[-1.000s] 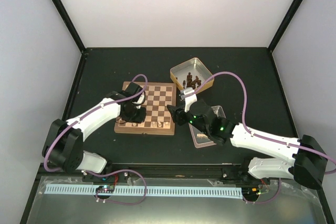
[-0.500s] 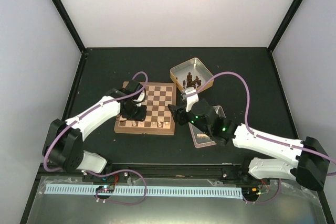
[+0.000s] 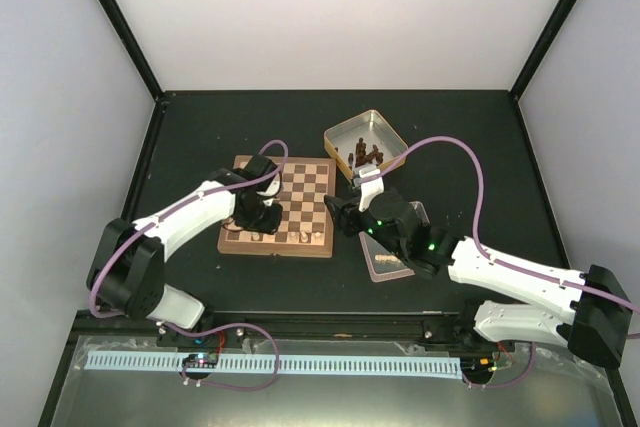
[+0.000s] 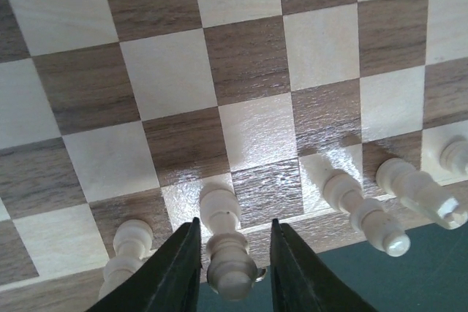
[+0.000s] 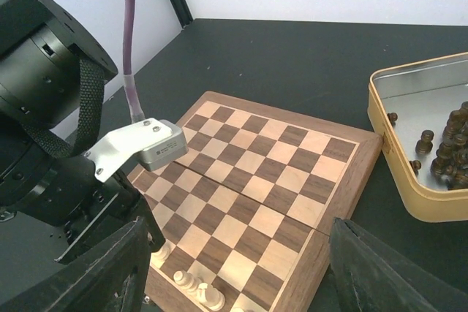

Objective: Set up the chess pieces on the board
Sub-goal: Place the chess piece on the chessboard.

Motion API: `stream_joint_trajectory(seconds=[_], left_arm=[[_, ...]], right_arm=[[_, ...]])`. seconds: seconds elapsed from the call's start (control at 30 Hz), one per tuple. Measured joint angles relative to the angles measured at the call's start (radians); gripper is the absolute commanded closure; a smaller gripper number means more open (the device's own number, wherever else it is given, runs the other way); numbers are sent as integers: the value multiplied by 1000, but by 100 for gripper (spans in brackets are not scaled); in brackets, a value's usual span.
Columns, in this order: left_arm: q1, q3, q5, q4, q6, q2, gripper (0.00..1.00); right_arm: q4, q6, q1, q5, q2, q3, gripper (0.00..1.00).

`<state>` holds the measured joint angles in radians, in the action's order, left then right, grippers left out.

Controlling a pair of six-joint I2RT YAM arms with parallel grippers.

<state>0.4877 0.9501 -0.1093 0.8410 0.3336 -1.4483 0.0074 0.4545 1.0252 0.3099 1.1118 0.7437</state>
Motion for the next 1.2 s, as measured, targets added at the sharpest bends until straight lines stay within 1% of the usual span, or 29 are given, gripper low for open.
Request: stream_joint_trajectory(seconds=[0.03,0.13,0.43,0.53,0.77,0.97,1.1,1.2], left_arm=[[1,0,0,0,-1,-5,81],[6,0,6,0,-2,-24,84],[25,11,47,27,-2,-27,86],[29,11,57,31,-2,-26,82],[30,11,59,45,-3,-27,67],[30,23,61,64,-3,-25,61],[30,67,55,71,-2,0,59],[30,90,40,59,2,56,58]], right_arm=[[-1,0,0,1,0,0,32],[-2,0,0,2,0,0,32],[-7,2,-2,3,0,0,32],[-7,3,-5,3,0,0,32],[-8,7,-5,3,0,0,33],[-20,18,-6,3,-7,0,33],[-97,55,-24,3,-22,9,37],[-215,120,-82,0,-23,28,40]])
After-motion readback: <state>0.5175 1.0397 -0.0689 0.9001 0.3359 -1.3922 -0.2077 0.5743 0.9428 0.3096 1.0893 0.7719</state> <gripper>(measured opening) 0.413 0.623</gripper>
